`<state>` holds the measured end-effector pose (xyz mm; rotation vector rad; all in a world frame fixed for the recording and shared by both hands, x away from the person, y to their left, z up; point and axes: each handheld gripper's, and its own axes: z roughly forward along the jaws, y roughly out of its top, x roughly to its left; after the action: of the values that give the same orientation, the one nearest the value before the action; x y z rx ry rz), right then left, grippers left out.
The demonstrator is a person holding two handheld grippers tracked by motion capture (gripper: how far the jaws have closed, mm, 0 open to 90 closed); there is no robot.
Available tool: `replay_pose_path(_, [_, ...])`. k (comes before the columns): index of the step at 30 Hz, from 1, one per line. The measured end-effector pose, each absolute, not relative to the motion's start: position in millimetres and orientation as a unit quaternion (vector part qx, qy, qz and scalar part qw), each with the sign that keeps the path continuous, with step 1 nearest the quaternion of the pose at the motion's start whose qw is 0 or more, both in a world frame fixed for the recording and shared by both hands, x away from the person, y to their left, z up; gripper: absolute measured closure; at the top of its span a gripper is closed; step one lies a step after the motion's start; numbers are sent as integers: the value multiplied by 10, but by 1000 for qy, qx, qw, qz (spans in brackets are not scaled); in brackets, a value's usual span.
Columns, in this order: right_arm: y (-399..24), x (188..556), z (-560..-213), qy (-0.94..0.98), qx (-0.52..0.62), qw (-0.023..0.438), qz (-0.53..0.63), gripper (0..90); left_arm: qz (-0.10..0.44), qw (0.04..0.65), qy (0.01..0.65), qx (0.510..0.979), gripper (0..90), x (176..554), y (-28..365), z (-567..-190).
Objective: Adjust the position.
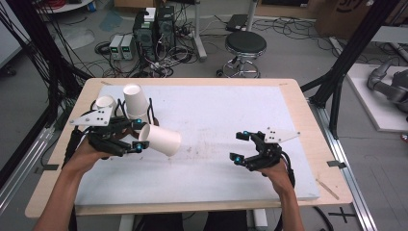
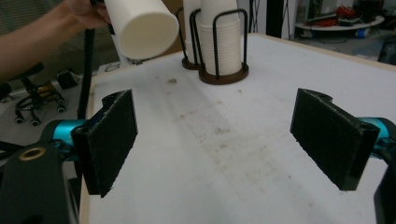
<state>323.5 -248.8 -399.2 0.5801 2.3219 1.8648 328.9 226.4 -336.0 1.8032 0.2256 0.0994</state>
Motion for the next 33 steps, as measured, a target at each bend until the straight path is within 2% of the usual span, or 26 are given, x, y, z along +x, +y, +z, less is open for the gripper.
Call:
replay_pose_path(16, [-2143,3333,-3547,763,125,31,634,153,41,612,107,783,360,3303,1965,-3438])
replay_pose_path(33, [-1751,3457,-3404,767,94,12,634,153,29,616,104,781,359,3294,1801,-3477])
